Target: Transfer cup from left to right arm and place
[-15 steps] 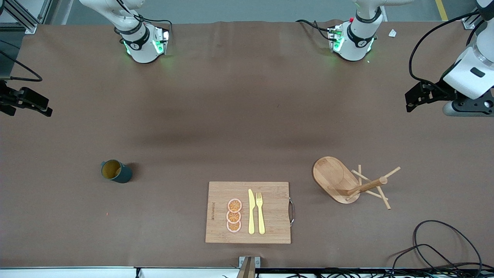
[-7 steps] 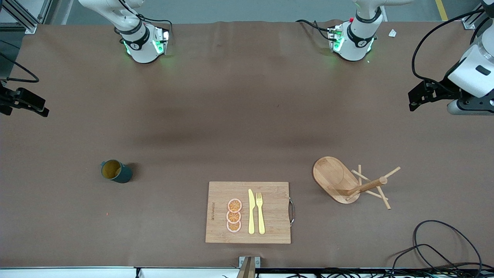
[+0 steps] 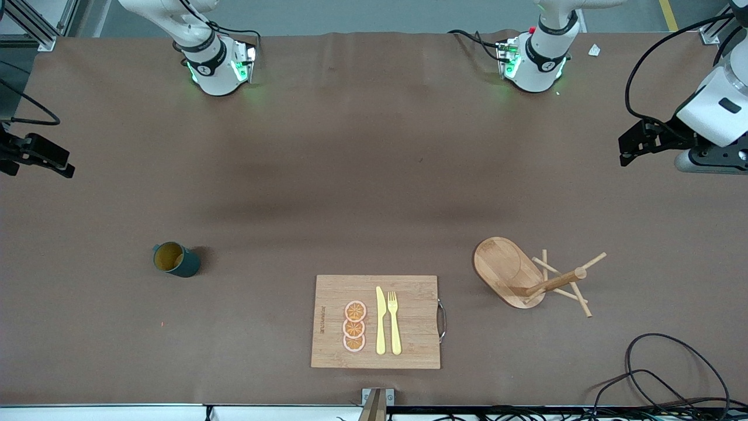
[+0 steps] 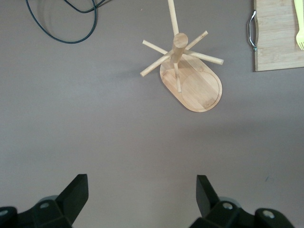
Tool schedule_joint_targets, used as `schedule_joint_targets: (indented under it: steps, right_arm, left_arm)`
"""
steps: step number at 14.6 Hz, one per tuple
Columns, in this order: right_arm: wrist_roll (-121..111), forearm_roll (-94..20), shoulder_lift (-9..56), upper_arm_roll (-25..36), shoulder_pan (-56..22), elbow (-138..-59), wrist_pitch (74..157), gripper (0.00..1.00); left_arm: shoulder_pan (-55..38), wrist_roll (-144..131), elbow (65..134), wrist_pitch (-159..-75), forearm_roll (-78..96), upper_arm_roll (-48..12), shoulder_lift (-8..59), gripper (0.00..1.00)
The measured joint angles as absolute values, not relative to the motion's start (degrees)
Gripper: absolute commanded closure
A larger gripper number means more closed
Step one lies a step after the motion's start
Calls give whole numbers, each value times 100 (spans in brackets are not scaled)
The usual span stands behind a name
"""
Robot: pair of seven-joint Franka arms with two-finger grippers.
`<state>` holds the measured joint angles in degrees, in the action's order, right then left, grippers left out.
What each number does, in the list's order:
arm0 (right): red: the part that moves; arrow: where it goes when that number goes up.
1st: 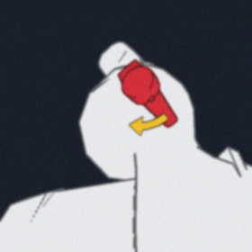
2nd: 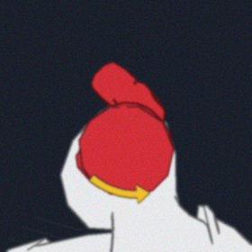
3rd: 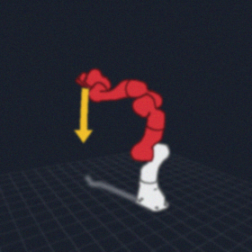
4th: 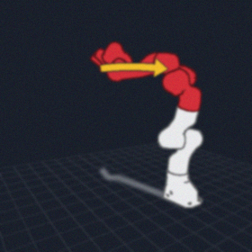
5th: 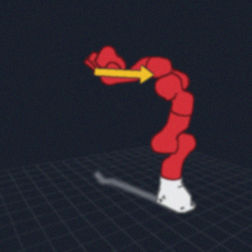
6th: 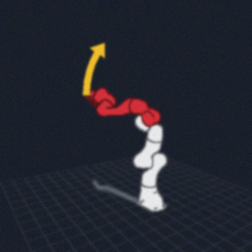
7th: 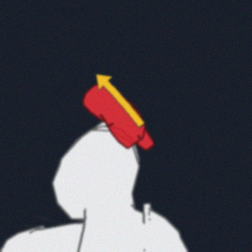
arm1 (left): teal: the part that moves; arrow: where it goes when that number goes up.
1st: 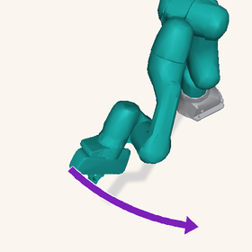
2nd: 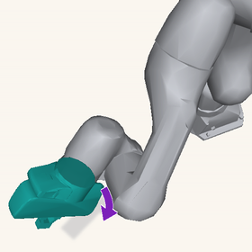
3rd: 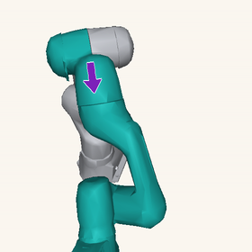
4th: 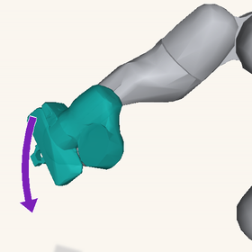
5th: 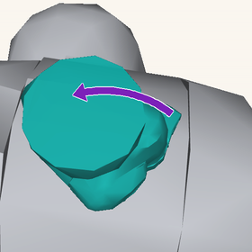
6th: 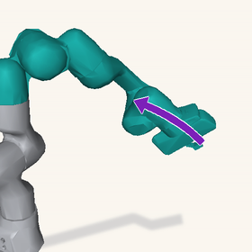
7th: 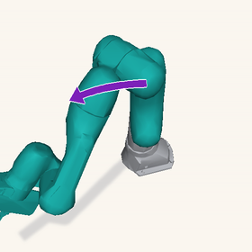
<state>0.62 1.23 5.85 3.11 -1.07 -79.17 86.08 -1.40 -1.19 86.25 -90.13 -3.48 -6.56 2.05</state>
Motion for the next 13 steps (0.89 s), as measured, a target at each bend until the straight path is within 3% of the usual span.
schedule_joint_targets:
  steps: [13]
  right_arm:
    - [59, 126, 585, 301, -138, -7917, 8609, 0]
  left_arm:
    - [-133, 3, 8624, -8964, -398, -652, 205, 0]
